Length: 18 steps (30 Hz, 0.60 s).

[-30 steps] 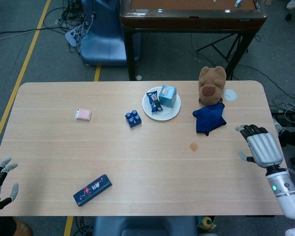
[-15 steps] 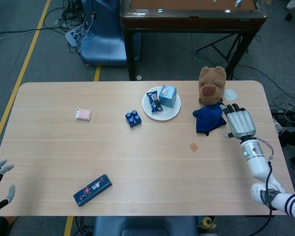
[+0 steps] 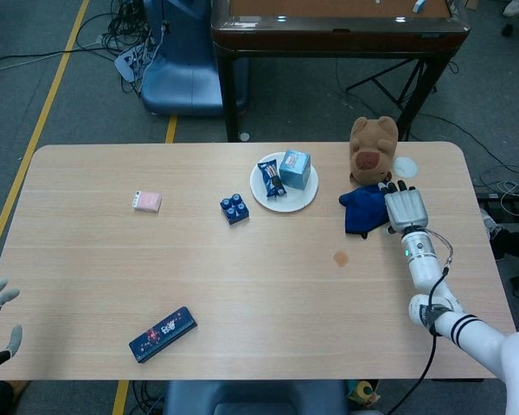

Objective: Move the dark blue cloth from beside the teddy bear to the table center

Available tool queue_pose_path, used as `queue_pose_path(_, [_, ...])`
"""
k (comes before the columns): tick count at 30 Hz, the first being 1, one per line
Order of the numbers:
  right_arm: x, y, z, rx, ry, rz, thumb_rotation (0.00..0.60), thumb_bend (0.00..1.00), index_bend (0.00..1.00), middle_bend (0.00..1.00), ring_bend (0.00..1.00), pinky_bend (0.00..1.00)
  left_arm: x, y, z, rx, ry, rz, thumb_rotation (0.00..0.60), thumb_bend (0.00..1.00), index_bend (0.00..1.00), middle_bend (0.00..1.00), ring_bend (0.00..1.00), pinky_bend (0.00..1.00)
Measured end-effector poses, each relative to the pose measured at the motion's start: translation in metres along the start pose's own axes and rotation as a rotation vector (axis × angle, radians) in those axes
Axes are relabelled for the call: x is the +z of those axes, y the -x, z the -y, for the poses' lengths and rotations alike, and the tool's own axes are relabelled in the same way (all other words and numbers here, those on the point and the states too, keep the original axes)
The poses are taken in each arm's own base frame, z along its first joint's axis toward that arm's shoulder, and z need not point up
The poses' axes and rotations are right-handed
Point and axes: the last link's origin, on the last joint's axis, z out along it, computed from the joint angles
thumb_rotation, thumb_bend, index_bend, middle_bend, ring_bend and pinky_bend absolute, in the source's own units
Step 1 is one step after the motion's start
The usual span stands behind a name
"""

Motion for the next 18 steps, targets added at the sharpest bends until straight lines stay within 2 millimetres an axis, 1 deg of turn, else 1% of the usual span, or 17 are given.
queue_pose_path(6, [0.013,0.012,0.005,-0.018,0.022,0.032,0.6,0.05,0.12,0.19,0.12,0.28,0.001,0.002,0.0,0.004,-0.003,0.008,0.6,0.41,0.23,0.13,0.19,0.15])
queue_pose_path(11, [0.022,0.021,0.011,-0.041,0.034,0.063,0.6,0.12,0.13,0.21,0.13,0.28,0.001,0.001,0.001,0.005,-0.008,0.006,0.6,0.41,0.23,0.13,0.19,0.15])
queue_pose_path(14, [0.026,0.027,0.016,-0.057,0.036,0.083,0.6,0.18,0.19,0.23,0.15,0.28,0.0,0.001,0.002,0.008,-0.013,0.007,0.6,0.41,0.23,0.13,0.19,0.15])
queue_pose_path(15, [0.027,0.028,0.017,-0.061,0.037,0.087,0.6,0.21,0.22,0.25,0.17,0.29,0.0,0.001,0.002,0.009,-0.015,0.007,0.6,0.41,0.23,0.13,0.19,0.15])
queue_pose_path(18, [0.03,0.031,0.023,-0.067,0.037,0.096,0.6,0.31,0.3,0.29,0.21,0.34,-0.001,0.0,0.003,0.007,-0.02,0.005,0.6,0.41,0.23,0.13,0.19,0.15])
